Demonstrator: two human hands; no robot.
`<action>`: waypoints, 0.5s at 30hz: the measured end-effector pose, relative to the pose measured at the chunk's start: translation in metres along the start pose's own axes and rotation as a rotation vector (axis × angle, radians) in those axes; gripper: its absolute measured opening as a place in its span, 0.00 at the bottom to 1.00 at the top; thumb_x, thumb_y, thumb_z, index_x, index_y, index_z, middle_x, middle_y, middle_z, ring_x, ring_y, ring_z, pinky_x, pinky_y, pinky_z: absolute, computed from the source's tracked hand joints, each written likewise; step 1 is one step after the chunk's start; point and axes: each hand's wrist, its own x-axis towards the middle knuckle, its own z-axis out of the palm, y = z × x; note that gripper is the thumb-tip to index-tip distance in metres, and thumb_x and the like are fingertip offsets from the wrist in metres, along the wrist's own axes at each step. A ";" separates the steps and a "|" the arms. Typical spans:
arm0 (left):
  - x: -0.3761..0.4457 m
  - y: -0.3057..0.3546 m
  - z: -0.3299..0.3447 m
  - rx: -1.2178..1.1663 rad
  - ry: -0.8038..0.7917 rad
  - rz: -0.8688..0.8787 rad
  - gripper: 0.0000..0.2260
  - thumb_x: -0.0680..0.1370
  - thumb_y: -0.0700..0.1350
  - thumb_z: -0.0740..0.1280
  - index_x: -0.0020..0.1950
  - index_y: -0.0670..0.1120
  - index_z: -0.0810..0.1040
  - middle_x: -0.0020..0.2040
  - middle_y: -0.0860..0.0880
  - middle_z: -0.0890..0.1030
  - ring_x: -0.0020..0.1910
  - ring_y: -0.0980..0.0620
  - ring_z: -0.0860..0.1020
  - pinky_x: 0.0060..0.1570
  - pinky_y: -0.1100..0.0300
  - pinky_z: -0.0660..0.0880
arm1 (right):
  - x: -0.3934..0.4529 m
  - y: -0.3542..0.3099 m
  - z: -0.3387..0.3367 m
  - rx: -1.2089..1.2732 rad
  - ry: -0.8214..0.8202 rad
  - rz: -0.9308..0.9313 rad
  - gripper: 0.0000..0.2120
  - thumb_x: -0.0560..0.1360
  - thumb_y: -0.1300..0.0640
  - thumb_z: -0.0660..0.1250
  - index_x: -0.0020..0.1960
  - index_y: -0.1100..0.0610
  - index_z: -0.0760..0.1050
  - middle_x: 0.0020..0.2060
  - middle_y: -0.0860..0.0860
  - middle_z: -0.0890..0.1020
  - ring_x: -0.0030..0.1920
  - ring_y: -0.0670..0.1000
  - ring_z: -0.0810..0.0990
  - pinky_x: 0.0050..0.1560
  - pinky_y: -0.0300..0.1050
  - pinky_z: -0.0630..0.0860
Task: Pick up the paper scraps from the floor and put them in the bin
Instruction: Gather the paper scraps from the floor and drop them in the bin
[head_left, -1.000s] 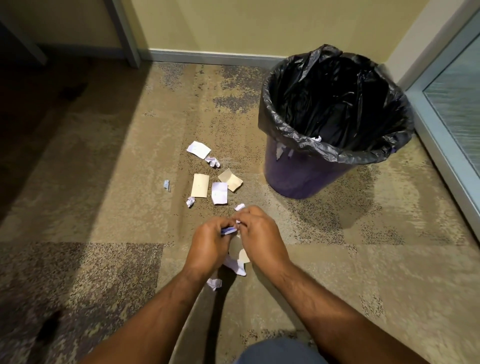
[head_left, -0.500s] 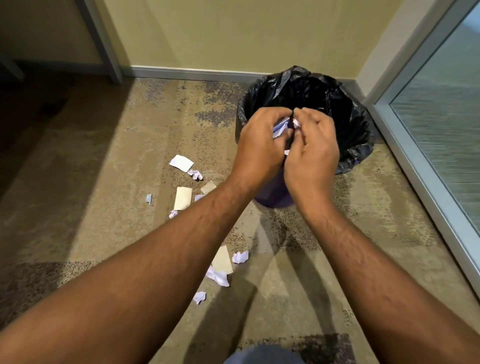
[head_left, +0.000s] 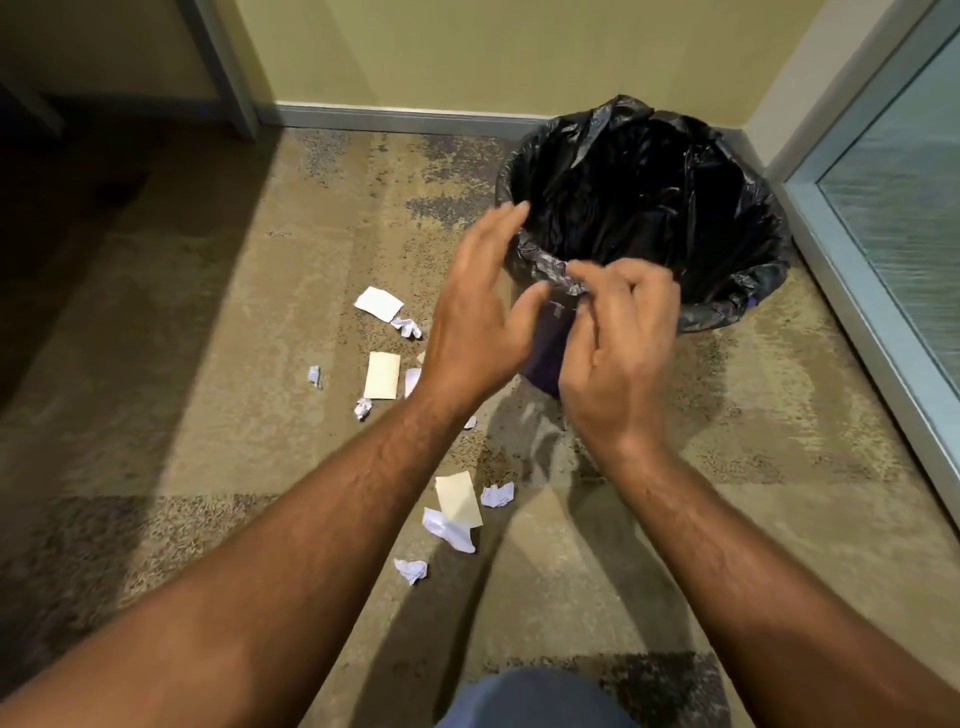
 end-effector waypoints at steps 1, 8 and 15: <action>-0.017 -0.014 -0.003 0.006 0.016 -0.050 0.27 0.79 0.42 0.70 0.76 0.45 0.68 0.73 0.47 0.71 0.74 0.52 0.67 0.73 0.55 0.66 | -0.013 -0.003 0.003 0.018 -0.038 -0.019 0.13 0.77 0.70 0.64 0.60 0.65 0.79 0.50 0.59 0.76 0.50 0.55 0.73 0.52 0.37 0.67; -0.133 -0.111 -0.003 0.174 -0.527 -0.330 0.35 0.74 0.55 0.74 0.78 0.50 0.66 0.77 0.46 0.66 0.76 0.47 0.64 0.75 0.48 0.63 | -0.115 0.012 0.040 -0.092 -0.882 0.098 0.20 0.78 0.57 0.68 0.69 0.54 0.73 0.62 0.53 0.71 0.62 0.53 0.70 0.60 0.52 0.76; -0.182 -0.142 -0.004 0.460 -1.025 -0.263 0.53 0.67 0.62 0.78 0.83 0.57 0.48 0.84 0.51 0.43 0.82 0.48 0.41 0.79 0.41 0.47 | -0.180 0.019 0.054 -0.166 -1.308 0.389 0.48 0.69 0.38 0.75 0.80 0.47 0.53 0.80 0.54 0.54 0.78 0.57 0.55 0.76 0.54 0.62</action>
